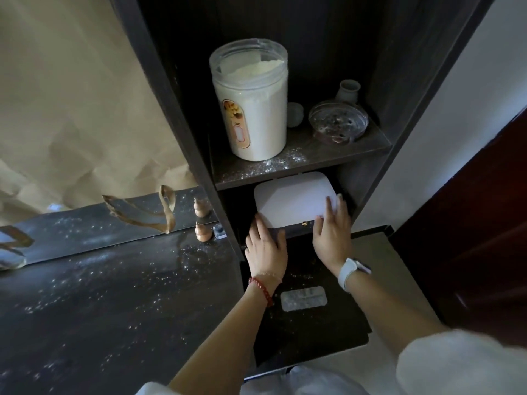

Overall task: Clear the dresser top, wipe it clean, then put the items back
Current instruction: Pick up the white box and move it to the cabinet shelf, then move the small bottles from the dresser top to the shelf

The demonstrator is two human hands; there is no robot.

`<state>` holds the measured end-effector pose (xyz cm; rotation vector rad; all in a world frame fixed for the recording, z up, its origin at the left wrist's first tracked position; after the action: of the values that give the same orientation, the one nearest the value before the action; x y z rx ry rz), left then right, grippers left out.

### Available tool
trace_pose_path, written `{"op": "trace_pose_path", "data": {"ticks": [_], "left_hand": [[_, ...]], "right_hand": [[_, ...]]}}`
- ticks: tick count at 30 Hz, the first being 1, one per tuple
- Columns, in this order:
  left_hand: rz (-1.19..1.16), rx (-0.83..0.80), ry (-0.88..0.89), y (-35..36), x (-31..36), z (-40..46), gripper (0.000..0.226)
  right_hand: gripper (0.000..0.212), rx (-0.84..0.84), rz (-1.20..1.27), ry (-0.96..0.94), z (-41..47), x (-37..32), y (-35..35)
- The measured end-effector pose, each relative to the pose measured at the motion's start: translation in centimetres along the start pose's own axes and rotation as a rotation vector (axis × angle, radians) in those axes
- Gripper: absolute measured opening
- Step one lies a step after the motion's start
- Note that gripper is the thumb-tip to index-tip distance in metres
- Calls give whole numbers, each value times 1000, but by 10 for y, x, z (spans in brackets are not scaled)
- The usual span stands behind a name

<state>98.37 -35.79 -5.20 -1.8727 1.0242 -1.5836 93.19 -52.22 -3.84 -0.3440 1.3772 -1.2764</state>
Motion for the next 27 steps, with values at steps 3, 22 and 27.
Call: {"op": "trace_pose_path", "data": {"ticks": [3,22,27], "left_hand": [[-70,20,29,-6,-36,-34,62],[-123,42,-68,-126,-233,45,42],[-127,-42,71,-122,-214,77,40]], "right_hand": [[47,88,46,-49,-50,-17,7],[63,-353,-190,-175,-4,-196,202],[57,-489,-270,-117,7,-180,227]]}}
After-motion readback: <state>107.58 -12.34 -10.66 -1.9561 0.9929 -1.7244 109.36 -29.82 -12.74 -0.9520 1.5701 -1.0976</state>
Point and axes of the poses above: each hand's wrist, its own z-axis towards the middle knuckle, its own y-axis out of the palm, x = y × z, the point moved 10 cm from there along z, towards the middle knuckle, and after that the axes turned 9 degrees about -y, right-handed, at the moved point
